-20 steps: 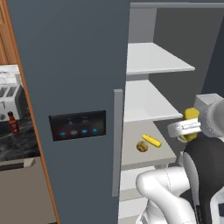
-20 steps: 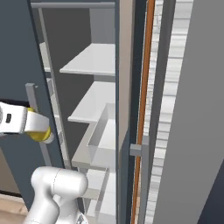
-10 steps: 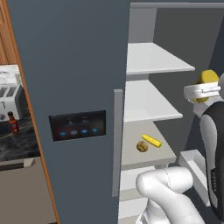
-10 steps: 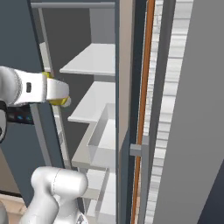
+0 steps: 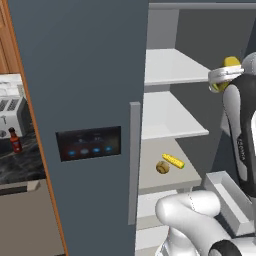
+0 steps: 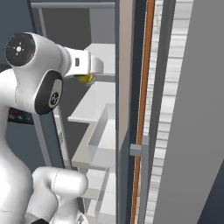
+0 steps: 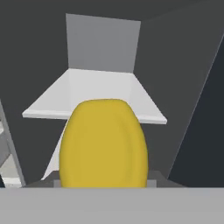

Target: Place the condiment bottle and mustard from the counter to the top shelf of the fridge. If the existing items in the fridge are on the top shelf, move them to other shelves.

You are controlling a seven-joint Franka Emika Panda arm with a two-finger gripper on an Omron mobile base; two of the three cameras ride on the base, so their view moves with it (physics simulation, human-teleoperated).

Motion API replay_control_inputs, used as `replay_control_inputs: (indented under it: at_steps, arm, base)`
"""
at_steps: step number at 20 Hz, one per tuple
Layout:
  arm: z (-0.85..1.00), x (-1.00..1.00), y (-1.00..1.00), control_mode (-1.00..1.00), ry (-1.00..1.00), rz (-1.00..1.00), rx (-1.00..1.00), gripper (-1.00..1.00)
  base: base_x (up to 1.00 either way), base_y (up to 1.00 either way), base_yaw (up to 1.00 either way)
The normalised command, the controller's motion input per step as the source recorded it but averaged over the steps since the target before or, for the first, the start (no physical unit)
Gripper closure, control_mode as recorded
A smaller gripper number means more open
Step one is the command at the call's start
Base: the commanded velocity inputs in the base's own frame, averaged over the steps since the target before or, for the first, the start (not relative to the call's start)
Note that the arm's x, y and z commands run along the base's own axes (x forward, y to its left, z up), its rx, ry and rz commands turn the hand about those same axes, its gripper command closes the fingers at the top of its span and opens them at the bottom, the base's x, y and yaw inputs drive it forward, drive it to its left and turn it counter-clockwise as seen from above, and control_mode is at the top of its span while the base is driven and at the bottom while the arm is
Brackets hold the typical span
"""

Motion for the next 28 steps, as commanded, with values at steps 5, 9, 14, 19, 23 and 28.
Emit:
replay_control_inputs:
  at_steps: [5, 9, 14, 19, 23, 28]
  arm:
    - [0.0, 1.0, 0.0, -1.0, 0.0, 0.0, 0.0, 1.0]
    - [0.03, 1.0, 0.0, -1.0, 0.0, 0.01, 0.0, 1.0]
    - [0.08, 1.0, -0.04, -1.0, 0.0, 0.04, 0.0, 1.0]
    - [0.01, 0.96, 0.0, -1.0, 0.01, 0.03, 0.0, 1.0]
    - [-0.01, 0.57, 0.0, -1.0, 0.08, 0.0, 0.0, 1.0]
    - [-0.06, 0.28, 0.0, -1.0, 0.08, 0.0, 0.0, 1.0]
  base:
    - [0.0, 0.0, 0.0]
    - [0.0, 0.0, 0.0]
    - [0.0, 0.0, 0.0]
    - [0.0, 0.0, 0.0]
    - [0.0, 0.0, 0.0]
    - [0.0, 0.0, 0.0]
